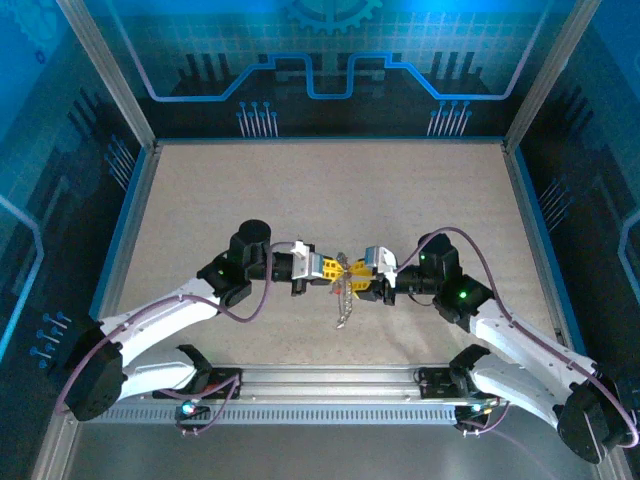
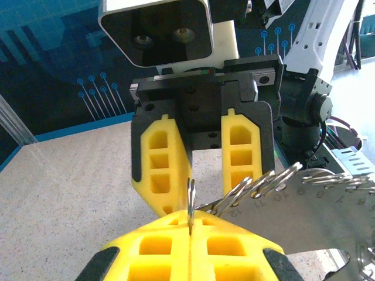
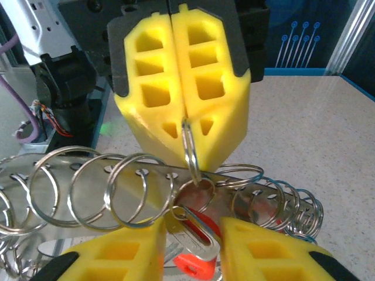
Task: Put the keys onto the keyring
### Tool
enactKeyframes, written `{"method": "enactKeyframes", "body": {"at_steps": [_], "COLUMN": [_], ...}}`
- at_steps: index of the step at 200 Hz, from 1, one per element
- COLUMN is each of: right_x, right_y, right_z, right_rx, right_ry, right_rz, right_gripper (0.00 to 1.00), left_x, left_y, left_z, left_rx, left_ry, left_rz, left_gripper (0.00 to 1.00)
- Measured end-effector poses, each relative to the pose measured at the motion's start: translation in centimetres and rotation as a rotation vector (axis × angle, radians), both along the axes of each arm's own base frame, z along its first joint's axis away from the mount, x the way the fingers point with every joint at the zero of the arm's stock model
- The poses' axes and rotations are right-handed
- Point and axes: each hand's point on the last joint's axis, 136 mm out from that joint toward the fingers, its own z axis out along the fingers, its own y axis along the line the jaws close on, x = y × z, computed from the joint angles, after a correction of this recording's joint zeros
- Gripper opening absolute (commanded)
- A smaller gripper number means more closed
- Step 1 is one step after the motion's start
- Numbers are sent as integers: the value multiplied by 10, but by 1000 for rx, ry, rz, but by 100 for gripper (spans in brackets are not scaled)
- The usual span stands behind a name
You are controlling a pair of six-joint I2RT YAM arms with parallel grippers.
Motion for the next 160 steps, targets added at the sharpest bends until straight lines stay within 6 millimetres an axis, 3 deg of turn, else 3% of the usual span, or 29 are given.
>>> {"method": "enactKeyframes", "body": {"at_steps": [31, 74, 100, 129, 160], "right_x": [-2, -6, -8, -9, -10], "right_y": [2, 8, 10, 10, 10], "right_z": [0, -17, -25, -23, -20], "right_rx": [11, -8, -22, -22, -15], "right_ry": [14, 95, 132, 123, 120], "right_rz": [21, 76, 97, 106, 117], "right_gripper": [34, 36, 30, 16, 11], "left_x": [1, 2, 3, 3, 2], "left_y": [0, 1, 3, 4, 4], "left_z": [1, 1, 1, 1, 1], "left_rx": [-2, -3, -4, -5, -6], "left_ry": [-3, -5, -4, -6, -5], "left_rz": [2, 3, 4, -1, -6], "left_gripper": [0, 0, 0, 0, 0]}}
